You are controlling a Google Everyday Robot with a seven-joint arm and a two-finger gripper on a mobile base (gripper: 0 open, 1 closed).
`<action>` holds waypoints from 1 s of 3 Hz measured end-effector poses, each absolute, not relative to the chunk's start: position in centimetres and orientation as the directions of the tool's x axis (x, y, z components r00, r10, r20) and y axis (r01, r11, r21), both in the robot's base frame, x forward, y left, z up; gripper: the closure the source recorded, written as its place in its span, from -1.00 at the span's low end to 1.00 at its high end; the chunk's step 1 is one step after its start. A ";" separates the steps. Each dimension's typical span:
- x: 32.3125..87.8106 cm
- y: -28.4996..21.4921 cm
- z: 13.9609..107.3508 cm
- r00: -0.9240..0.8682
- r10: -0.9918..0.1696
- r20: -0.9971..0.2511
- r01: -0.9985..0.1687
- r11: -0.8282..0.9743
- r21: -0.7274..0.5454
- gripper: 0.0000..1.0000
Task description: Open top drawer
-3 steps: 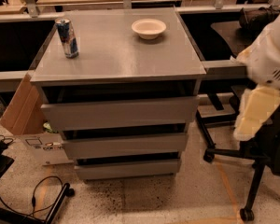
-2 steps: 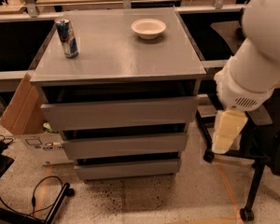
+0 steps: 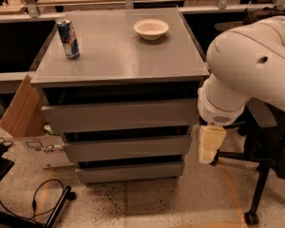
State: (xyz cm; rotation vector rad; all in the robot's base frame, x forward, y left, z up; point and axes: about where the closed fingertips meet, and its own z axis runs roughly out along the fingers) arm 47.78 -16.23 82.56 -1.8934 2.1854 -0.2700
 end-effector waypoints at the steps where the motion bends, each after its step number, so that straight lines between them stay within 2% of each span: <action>1: 49.1 -13.3 80.2 -0.032 -0.999 -0.027 -0.954 0.038 -0.297 -1.00; 3: 55.9 -5.7 74.2 0.189 -0.982 0.009 -0.927 -0.182 -0.329 -1.00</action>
Offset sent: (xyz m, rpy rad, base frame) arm 0.0721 0.1192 -0.0845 -0.0853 -0.0643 0.4078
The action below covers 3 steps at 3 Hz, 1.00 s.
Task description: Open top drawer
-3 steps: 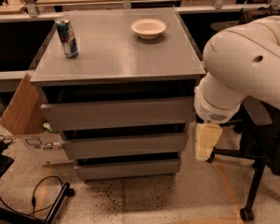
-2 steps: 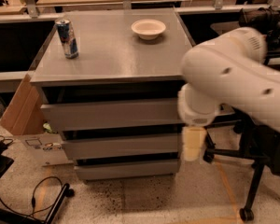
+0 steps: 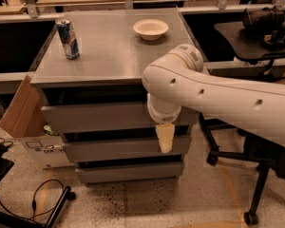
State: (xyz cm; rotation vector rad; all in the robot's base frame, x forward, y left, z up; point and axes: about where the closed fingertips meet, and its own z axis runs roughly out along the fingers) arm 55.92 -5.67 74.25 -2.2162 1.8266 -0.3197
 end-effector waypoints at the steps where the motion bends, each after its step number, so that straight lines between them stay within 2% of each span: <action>1: 59.2 -5.5 72.3 0.158 -0.987 0.029 -0.938 -0.159 -0.307 -1.00; 2: 62.3 -6.7 69.9 0.072 -0.997 0.019 -0.968 -0.075 -0.241 -1.00; 3: 64.7 -8.2 67.9 -0.047 -0.999 0.005 -0.986 0.046 -0.161 -0.65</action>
Offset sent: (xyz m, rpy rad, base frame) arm 0.1094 -0.0273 -0.0681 -0.0083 0.1791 -0.2477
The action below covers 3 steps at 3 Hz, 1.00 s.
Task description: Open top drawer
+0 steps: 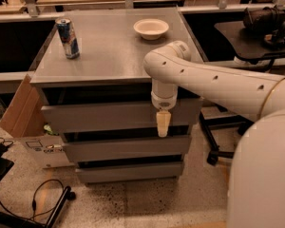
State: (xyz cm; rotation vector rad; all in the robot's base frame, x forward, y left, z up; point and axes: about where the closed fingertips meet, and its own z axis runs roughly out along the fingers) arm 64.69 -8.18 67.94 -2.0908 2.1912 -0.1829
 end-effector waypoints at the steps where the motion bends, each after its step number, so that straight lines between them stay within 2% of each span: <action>1: 65.0 -9.5 66.9 -0.145 -0.989 -0.004 -0.984 0.145 -0.107 -0.19; 3: 64.5 -10.0 67.6 -0.175 -0.984 -0.005 -0.980 0.175 -0.097 0.74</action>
Offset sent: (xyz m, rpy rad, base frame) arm -0.0857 -0.0671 0.0465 -0.0087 0.0673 -0.3149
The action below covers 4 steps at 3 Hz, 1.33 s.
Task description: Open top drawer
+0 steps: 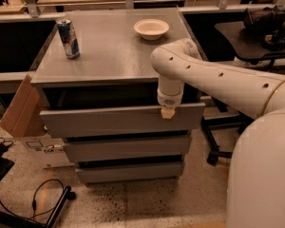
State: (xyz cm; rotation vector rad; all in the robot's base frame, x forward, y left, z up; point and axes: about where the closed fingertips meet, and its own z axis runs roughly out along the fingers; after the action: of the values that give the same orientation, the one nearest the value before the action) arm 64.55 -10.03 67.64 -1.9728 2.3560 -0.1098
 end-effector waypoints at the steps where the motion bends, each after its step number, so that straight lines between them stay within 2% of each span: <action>1: 64.5 -10.0 68.2 -0.175 -0.984 -0.005 -0.980 0.175 -0.097 0.79; 4: 64.5 -10.1 68.4 -0.175 -0.985 -0.004 -0.980 0.175 -0.094 -0.61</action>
Offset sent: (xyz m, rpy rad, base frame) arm 0.0000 0.0000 0.0047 0.0001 0.0000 0.0000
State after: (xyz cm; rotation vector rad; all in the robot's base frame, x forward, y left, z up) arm 64.49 -10.05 68.43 -1.9752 2.3584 -0.1076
